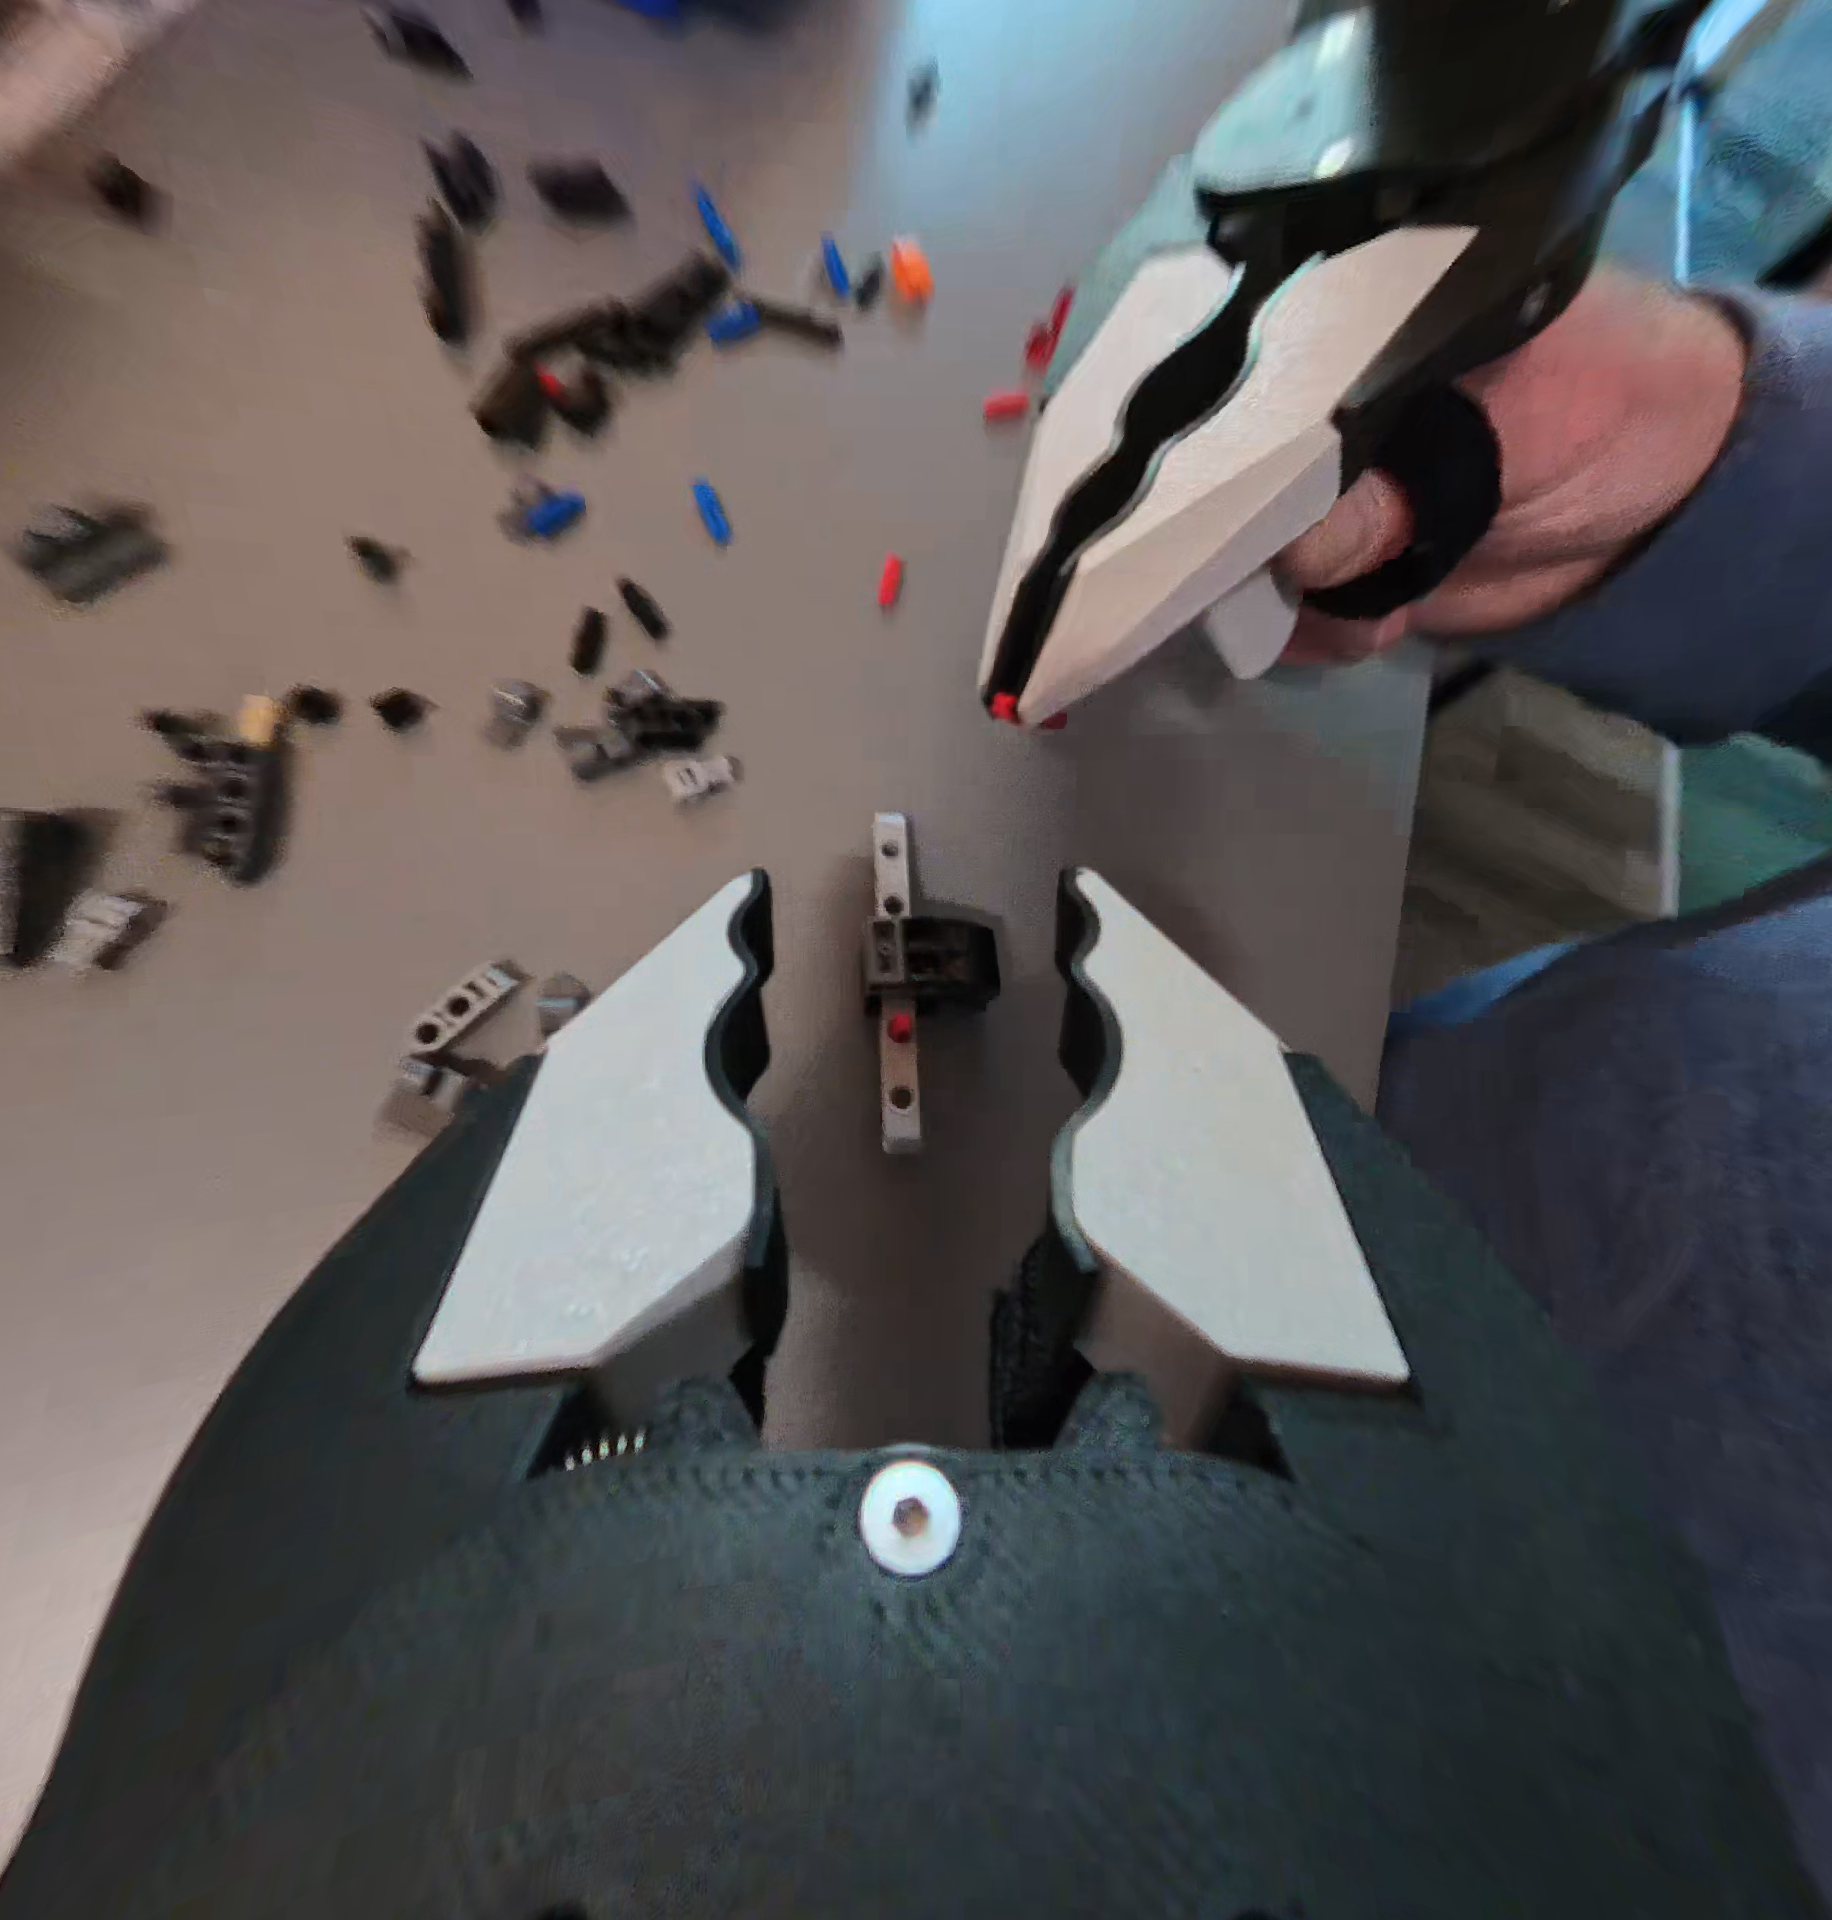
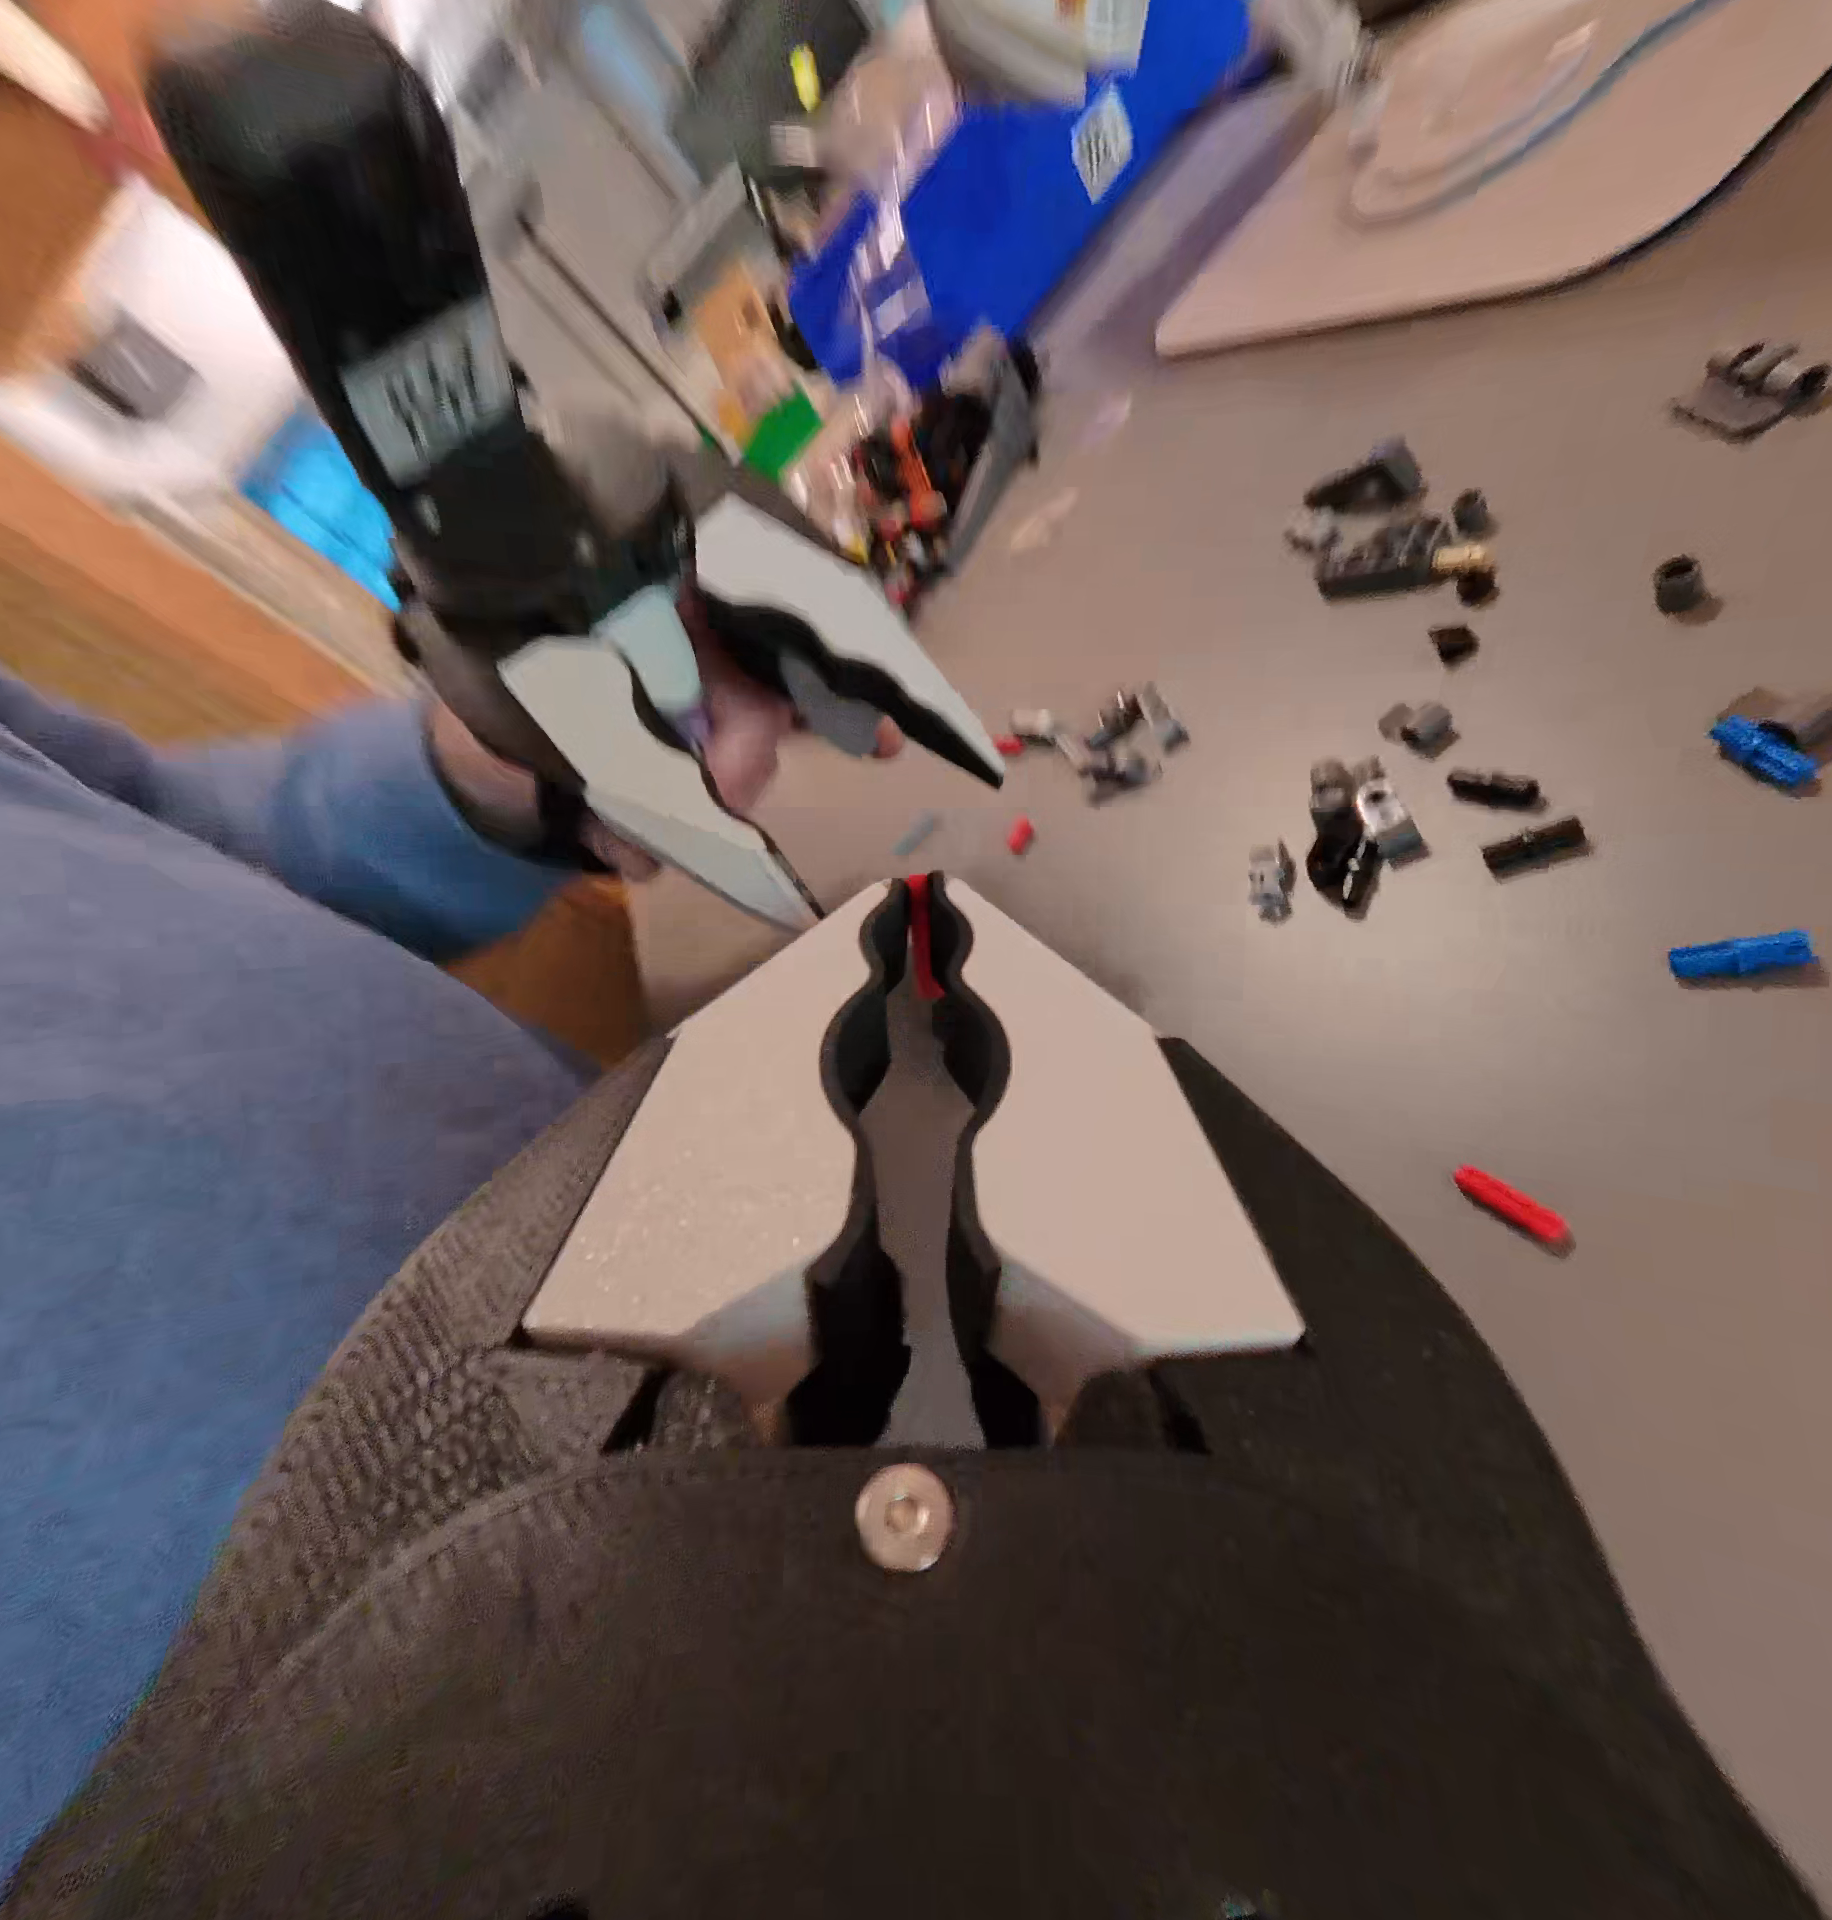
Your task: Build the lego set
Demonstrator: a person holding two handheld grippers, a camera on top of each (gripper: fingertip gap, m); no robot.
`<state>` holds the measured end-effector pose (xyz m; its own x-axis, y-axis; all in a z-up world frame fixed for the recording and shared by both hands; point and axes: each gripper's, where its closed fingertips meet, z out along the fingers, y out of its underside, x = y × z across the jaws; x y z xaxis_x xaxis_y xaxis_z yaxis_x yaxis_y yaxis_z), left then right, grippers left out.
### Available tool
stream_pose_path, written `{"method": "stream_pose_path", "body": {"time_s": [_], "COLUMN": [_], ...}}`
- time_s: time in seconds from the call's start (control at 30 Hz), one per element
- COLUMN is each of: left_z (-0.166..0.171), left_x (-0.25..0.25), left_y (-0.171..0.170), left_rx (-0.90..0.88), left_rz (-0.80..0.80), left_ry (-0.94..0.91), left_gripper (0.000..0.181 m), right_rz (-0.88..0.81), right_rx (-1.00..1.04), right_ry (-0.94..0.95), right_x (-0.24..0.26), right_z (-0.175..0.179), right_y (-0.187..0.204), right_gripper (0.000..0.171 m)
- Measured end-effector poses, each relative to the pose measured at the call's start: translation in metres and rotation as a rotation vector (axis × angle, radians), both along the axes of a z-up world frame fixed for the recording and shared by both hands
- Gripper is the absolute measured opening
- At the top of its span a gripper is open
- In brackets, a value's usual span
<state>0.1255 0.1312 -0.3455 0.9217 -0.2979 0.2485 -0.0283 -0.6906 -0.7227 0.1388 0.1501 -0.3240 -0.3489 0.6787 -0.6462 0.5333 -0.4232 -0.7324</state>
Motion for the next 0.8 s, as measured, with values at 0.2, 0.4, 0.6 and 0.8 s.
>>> {"method": "stream_pose_path", "body": {"time_s": [0.2, 0.4, 0.6, 0.8], "left_z": [0.037, 0.057, 0.068, 0.067], "left_x": [-0.002, 0.001, 0.004, 0.011], "left_y": [0.014, 0.034, 0.03, 0.022], "left_rx": [0.242, 0.344, 0.373, 0.367], "left_rz": [0.102, 0.195, 0.253, 0.223], "left_ry": [0.156, 0.116, -0.036, -0.014], "left_gripper": [0.047, 0.032, 0.009, 0.002], "right_rz": [-0.132, -0.137, -0.131, -0.09], "right_rx": [-0.5, -0.615, -0.585, -0.525], "right_ry": [0.164, 0.221, 0.244, 0.232], "right_x": [-0.02, -0.028, -0.025, -0.014], "right_z": [0.053, 0.064, 0.069, 0.07], "right_y": [0.022, 0.006, -0.001, -0.007], "right_gripper": [0.0, 0.0, 0.0, 0.0]}}
